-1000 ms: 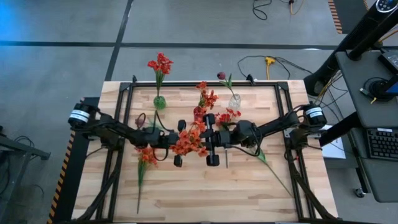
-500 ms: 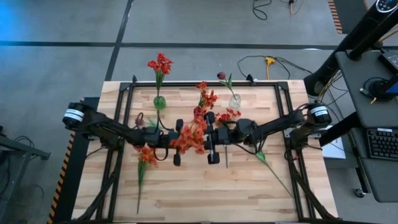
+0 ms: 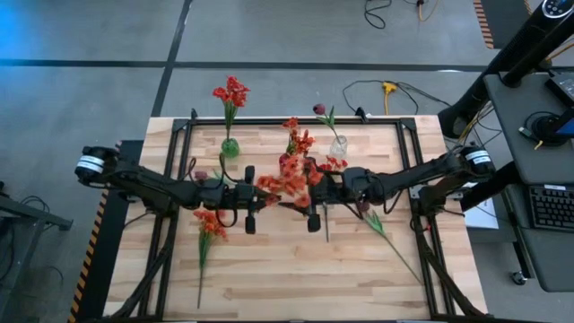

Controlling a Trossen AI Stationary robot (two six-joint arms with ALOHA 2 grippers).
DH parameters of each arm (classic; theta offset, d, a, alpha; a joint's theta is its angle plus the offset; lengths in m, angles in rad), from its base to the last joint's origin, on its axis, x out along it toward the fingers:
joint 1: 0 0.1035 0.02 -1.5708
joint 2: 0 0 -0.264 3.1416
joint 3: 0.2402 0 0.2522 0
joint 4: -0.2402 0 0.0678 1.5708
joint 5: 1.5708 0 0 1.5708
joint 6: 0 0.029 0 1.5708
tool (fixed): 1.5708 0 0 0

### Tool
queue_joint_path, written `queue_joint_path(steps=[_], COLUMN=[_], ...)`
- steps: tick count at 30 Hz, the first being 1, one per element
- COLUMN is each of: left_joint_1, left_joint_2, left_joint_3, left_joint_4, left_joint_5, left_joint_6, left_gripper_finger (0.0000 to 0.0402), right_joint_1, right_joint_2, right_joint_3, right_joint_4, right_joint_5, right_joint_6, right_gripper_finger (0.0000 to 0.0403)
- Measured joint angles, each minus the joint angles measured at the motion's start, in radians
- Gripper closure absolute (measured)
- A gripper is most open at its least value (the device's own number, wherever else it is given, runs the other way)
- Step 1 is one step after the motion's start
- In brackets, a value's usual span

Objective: Sort flowers into vase by color
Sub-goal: Put the top orange flowers into the red vase

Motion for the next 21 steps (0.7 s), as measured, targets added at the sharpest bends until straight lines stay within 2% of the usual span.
queue_joint_path(steps=[12, 21], left_joint_1=[0.0, -0.001], left_joint_2=[0.024, 0.048], left_joint_3=[0.0, 0.031], left_joint_4=[0.06, 0.055], left_joint_5=[0.001, 0.014], left_joint_6=[0.001, 0.016], left_gripper_finger=[0.0401, 0.0401], right_joint_1=[-0.003, -0.01], right_joint_2=[0.051, 0.083], right_joint_3=[0.0, 0.051], right_joint_4=[0.044, 0.028], right_joint_5=[0.057, 0.057], right_joint_6=[-0.008, -0.019], right_gripper_finger=[0.0196, 0.0225])
